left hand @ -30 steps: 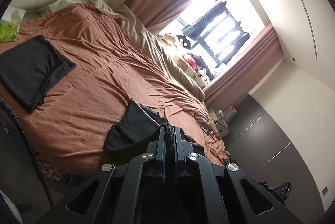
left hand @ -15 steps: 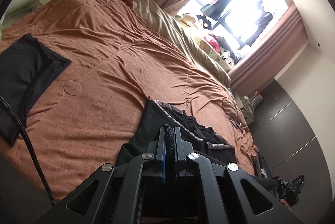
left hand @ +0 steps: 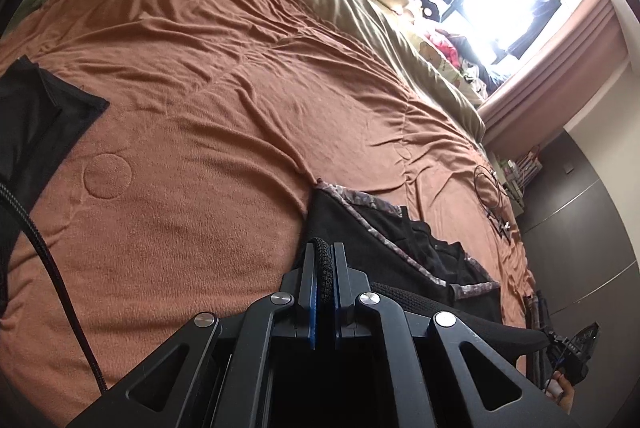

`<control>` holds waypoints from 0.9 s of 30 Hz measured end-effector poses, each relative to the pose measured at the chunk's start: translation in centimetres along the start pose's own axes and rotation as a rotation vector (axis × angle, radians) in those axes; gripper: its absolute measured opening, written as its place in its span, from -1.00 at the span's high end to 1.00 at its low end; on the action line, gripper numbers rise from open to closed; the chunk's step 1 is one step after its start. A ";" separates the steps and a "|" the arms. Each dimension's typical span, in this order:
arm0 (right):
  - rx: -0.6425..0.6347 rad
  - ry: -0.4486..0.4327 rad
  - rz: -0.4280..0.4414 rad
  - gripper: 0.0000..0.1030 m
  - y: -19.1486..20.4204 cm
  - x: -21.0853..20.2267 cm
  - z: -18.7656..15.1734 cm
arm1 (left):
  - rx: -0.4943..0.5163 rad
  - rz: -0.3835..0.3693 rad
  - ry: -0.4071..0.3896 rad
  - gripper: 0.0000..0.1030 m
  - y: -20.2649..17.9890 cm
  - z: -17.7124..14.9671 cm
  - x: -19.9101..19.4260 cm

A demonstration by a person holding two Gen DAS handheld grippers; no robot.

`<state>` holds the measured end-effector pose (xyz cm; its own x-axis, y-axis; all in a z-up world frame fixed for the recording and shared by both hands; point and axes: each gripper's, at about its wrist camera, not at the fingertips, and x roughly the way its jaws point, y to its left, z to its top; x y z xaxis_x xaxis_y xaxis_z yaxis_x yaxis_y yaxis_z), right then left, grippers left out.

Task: Fold small clothes
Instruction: 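Lay the folded hem onto the collar and open both tools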

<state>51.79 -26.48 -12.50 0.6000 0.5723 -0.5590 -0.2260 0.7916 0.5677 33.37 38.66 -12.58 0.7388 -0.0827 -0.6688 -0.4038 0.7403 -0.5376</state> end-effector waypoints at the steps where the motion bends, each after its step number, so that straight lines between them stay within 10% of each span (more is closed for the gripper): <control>1: -0.001 0.005 -0.008 0.91 0.1 0.6 0.2 | -0.004 0.005 0.006 0.90 0.2 0.2 0.6; 23: -0.024 0.103 -0.179 0.80 0.9 10.4 3.8 | 0.084 0.174 0.133 0.83 0.6 4.3 12.0; 27: -0.067 0.113 -0.207 -0.13 1.8 9.7 3.9 | 0.147 0.189 0.132 0.37 -0.2 4.3 11.2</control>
<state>60.14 -20.33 -14.52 0.5504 0.4134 -0.7253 -0.1592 0.9048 0.3949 44.04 40.49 -17.72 0.5771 -0.0125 -0.8166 -0.4382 0.8391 -0.3224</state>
